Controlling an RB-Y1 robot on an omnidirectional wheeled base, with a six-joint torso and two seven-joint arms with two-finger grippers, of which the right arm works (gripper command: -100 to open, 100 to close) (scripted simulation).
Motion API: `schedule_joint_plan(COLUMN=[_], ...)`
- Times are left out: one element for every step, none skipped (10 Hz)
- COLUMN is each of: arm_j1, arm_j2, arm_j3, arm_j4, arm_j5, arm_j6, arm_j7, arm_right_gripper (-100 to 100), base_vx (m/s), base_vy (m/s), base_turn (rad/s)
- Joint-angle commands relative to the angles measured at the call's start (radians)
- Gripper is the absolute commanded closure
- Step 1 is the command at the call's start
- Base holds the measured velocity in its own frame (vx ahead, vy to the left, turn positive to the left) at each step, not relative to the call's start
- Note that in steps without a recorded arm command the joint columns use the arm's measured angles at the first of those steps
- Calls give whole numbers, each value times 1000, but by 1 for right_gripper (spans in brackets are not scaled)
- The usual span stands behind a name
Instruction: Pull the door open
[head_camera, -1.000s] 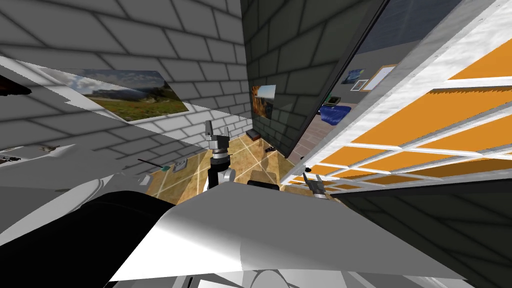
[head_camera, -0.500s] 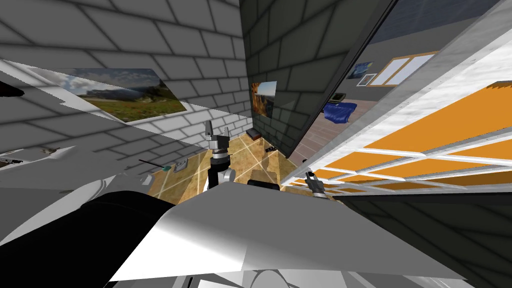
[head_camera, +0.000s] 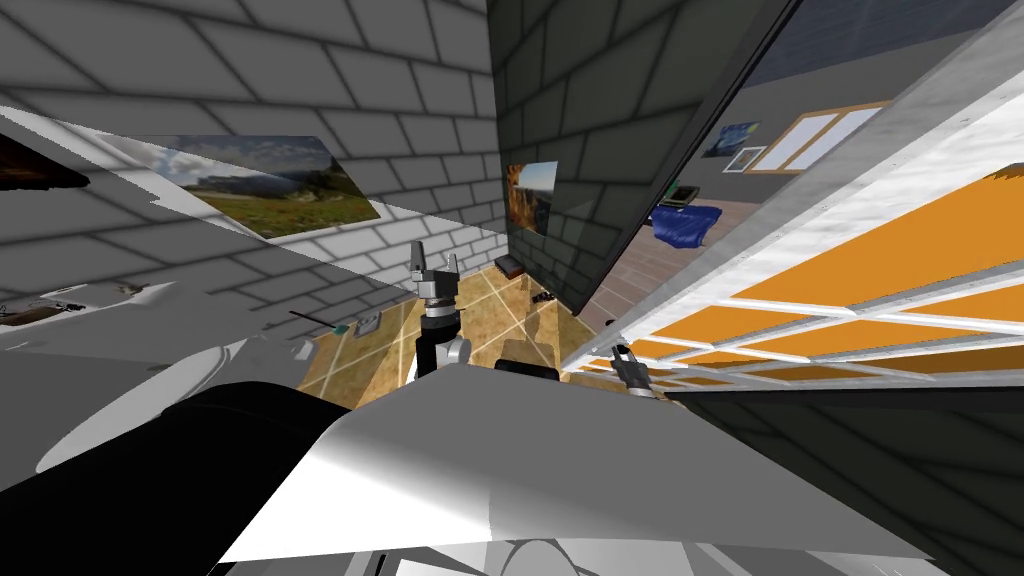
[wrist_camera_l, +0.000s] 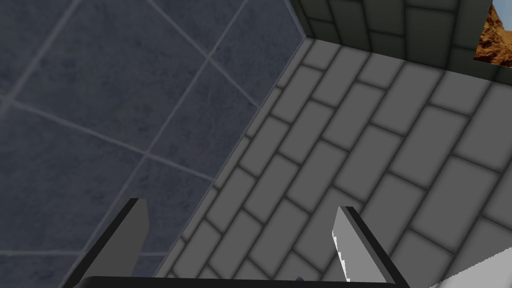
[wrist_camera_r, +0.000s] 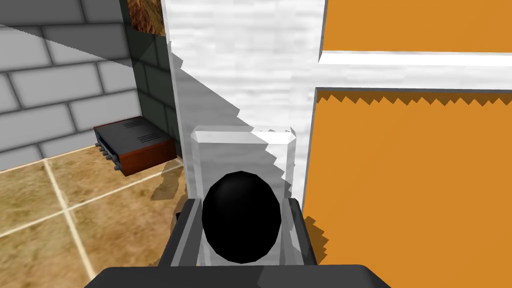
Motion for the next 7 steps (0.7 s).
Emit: schedule_joint_plan(arm_j1=[7, 10, 14, 17, 20, 23, 27], arm_j2=[-4, -10, -16, -22, -28, -33, -39], arm_j3=[10, 19, 27, 35, 43, 50, 58], arm_j4=[2, 6, 11, 16, 20, 24, 29], arm_j5=[7, 12, 17, 23, 28, 32, 38], arm_j6=[-14, -27, -40, -53, -66, -77, -89], arm_j7=[-8, -16, -25, -34, -42, -50, -58], arm_right_gripper=[100, 100, 100, 100, 100, 100, 100], base_vx=[-169, -186, -198, -203, -208, -212, -224], base_vy=[-65, -69, -81, -78, -79, -61, -32], base_turn=[76, 91, 125, 128, 130, 115, 111])
